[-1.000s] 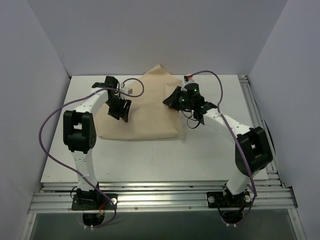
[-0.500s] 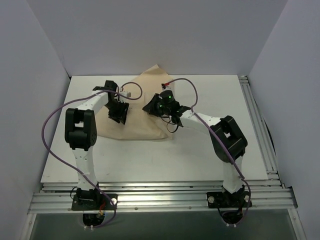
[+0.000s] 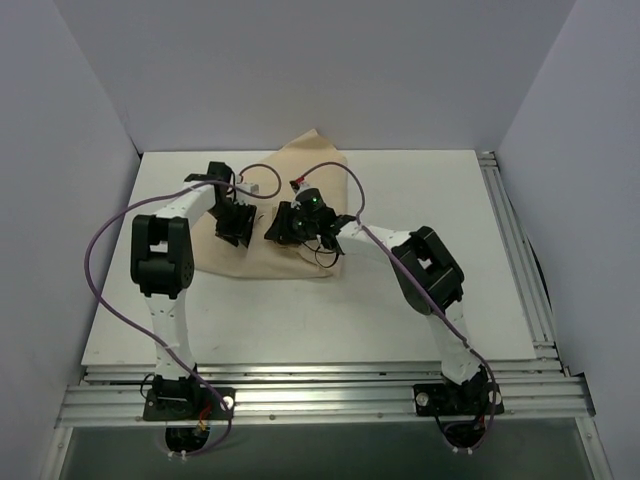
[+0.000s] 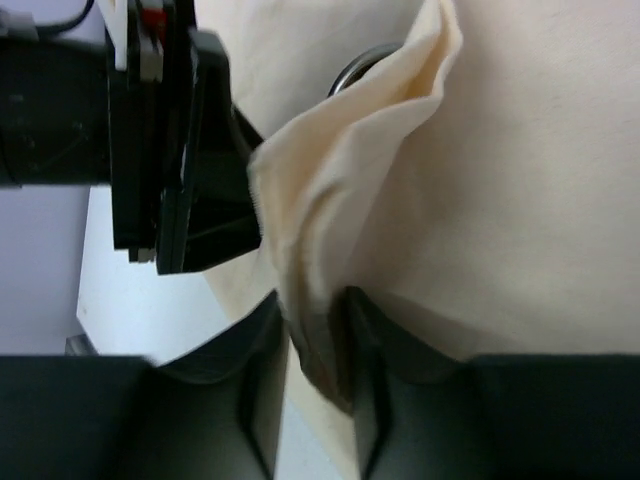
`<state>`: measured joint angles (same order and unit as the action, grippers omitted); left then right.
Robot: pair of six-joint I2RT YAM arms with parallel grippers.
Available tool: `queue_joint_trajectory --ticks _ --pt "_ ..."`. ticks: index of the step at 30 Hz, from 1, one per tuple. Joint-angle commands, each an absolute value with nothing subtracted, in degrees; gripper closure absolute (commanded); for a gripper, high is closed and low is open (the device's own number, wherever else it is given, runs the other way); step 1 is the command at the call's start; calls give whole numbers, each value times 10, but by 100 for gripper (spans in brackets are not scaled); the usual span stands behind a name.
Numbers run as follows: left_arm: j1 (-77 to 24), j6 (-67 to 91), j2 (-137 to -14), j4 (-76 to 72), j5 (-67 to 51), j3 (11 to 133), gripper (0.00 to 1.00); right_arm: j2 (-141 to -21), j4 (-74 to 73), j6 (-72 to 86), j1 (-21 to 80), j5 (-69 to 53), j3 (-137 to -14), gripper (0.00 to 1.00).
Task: Prepare the surgical pack
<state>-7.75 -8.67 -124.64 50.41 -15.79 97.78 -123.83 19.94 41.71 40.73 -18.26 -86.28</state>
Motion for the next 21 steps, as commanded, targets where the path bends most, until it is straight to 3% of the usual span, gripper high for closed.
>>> queue_joint_trajectory --ticks 1,7,16,21 --pt "-81 -74 -1245 475 -202 1005 44 -1241 237 402 431 -255 -880 72" --pt "-44 -70 -1219 492 -214 1029 34 -1219 211 350 441 -266 -876 58" --pt "-16 -71 -1194 526 -244 1088 21 -1171 133 254 453 -260 -903 56" --pt "-19 -61 -1158 503 -274 1087 9 -1118 71 214 452 -235 -908 50"
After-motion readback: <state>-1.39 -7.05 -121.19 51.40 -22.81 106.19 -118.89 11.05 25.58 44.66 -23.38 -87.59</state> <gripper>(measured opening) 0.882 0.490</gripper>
